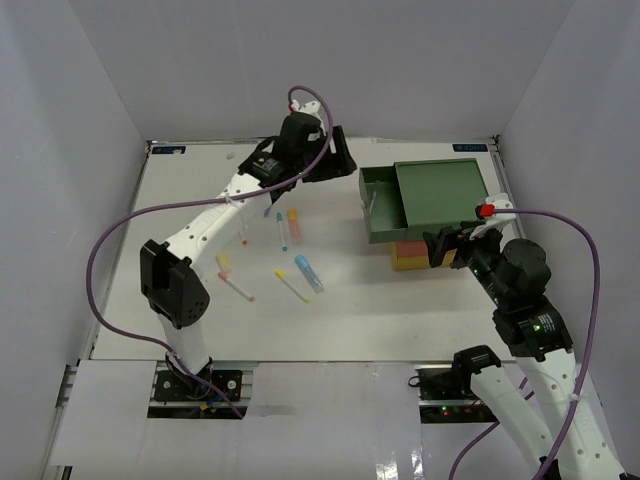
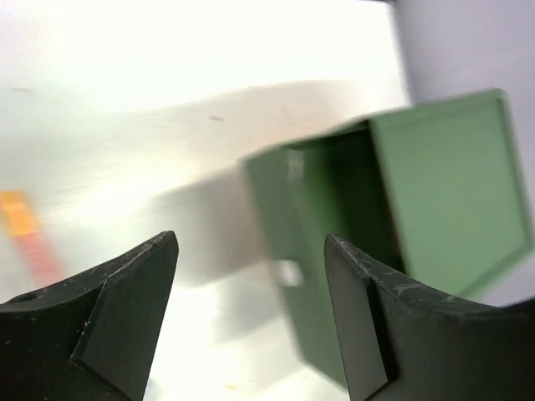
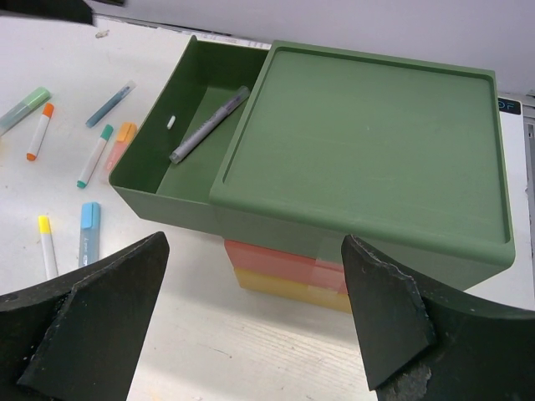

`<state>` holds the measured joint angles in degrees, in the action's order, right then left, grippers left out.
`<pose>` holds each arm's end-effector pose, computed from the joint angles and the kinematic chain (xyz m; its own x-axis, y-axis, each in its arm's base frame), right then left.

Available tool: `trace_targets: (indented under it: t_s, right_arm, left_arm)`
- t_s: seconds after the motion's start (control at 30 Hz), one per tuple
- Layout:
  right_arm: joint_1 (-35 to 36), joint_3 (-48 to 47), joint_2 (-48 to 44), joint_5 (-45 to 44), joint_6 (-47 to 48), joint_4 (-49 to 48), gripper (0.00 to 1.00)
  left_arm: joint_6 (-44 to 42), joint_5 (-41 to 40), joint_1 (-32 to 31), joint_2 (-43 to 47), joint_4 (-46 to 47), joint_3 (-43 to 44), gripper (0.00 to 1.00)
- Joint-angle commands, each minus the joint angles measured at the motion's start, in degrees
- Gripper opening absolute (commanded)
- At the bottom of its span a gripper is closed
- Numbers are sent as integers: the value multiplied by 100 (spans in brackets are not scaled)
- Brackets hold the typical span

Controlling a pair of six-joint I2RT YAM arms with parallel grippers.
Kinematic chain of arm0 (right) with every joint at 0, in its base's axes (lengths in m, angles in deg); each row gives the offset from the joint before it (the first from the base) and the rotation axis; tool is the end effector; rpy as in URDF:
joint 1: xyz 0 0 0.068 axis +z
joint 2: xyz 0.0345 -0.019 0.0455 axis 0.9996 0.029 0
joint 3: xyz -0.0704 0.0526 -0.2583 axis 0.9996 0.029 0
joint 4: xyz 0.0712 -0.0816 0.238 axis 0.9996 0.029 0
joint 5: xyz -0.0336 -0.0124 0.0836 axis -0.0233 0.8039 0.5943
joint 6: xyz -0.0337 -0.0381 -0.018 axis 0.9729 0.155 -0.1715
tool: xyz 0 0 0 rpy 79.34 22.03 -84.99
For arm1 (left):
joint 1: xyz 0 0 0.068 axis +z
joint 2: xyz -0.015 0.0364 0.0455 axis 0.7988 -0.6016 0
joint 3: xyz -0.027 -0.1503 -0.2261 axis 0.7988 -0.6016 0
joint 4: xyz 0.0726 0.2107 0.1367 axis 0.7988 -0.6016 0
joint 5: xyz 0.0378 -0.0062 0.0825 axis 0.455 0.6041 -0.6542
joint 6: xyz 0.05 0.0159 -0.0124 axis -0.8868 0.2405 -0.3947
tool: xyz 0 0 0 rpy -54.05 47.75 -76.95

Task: Sort the stationery into containers
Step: Place the pen in the drawer, then pick up the pen from the center of the board.

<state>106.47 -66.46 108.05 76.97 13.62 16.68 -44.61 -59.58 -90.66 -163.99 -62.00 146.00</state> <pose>0.1153 0.0372 0.3589 -0.0841 -0.0073 -0.9964 -0.2977 0.9545 0.0181 0.3382 -0.2602 0.3768 -0.6816 -0.2222 -0.6972 0.2417 0.8310 -0.5011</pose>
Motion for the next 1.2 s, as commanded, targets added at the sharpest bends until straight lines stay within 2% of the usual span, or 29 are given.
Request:
trace_targets:
  t_s: [0.0, 0.07, 0.2, 0.5, 0.8, 1.17]
  right_arm:
    - [24, -157, -53, -26, 22, -61, 90]
    - [24, -157, -53, -34, 22, -52, 90]
    - [24, -104, -10, -43, 58, -52, 90]
    - [24, -60, -44, 10, 22, -26, 90]
    - [33, 1, -97, 10, 5, 71, 90]
    - [33, -7, -115, 229, -83, 132, 90]
  left_arm:
    - [-976, -477, 670, 707, -481, -374, 81]
    - [-1440, -345, 1099, 839, -473, -742, 82]
    - [-2232, -371, 1523, 700, -263, -1219, 81]
    - [-3121, 68, 1963, -705, 168, -1237, 81]
    - [-3139, -54, 2236, -1559, 239, -806, 70]
    - [-3104, -266, 2244, -2139, 494, -517, 67]
